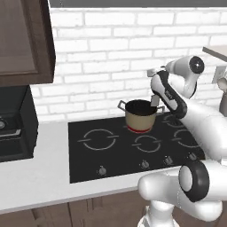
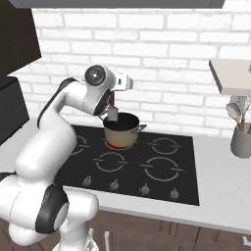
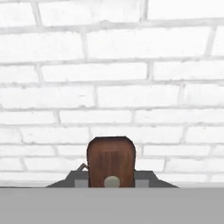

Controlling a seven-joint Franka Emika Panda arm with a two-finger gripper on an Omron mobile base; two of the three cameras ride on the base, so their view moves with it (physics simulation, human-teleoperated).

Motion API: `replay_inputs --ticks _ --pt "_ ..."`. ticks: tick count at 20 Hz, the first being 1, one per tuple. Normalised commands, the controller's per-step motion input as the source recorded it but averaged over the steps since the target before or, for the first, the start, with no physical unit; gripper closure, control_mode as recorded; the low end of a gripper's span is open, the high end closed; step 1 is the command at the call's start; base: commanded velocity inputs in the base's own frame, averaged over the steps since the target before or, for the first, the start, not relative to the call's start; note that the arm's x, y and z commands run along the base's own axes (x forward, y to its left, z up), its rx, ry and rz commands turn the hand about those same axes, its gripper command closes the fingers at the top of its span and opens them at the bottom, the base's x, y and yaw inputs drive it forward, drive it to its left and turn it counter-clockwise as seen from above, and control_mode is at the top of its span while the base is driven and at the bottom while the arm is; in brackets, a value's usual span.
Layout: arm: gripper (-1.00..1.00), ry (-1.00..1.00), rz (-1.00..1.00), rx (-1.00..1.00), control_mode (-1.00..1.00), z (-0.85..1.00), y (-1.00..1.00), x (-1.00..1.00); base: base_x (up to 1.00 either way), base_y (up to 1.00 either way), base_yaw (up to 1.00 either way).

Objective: Put the sweet potato and potato in the pot. Retrieve the spatula and lightly stir the vegetables in the pot.

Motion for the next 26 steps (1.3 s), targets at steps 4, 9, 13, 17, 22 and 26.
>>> replay_inputs --ticks 4,9,13,17,22,26 --pt "1.00 0.00 0.00 0.00 -1.00 -0.51 0.00 1.00 0.00 0.00 0.00" --pt "1.00 0.00 0.00 0.00 -1.00 -0.53 0.00 0.92 0.00 0.00 0.00" --pt "1.00 0.00 0.00 0.00 -1.00 -0.52 0.00 0.73 0.00 0.00 0.00" --pt "1.00 0.03 0.00 0.00 -1.00 -0.53 0.00 0.47 0.00 0.00 0.00" --pt "1.00 0.01 0.00 0.00 -1.00 -0.40 -0.08 0.40 0.00 0.00 0.00" --pt "1.00 0.02 0.00 0.00 -1.00 -0.36 -0.18 0.10 0.00 0.00 0.00"
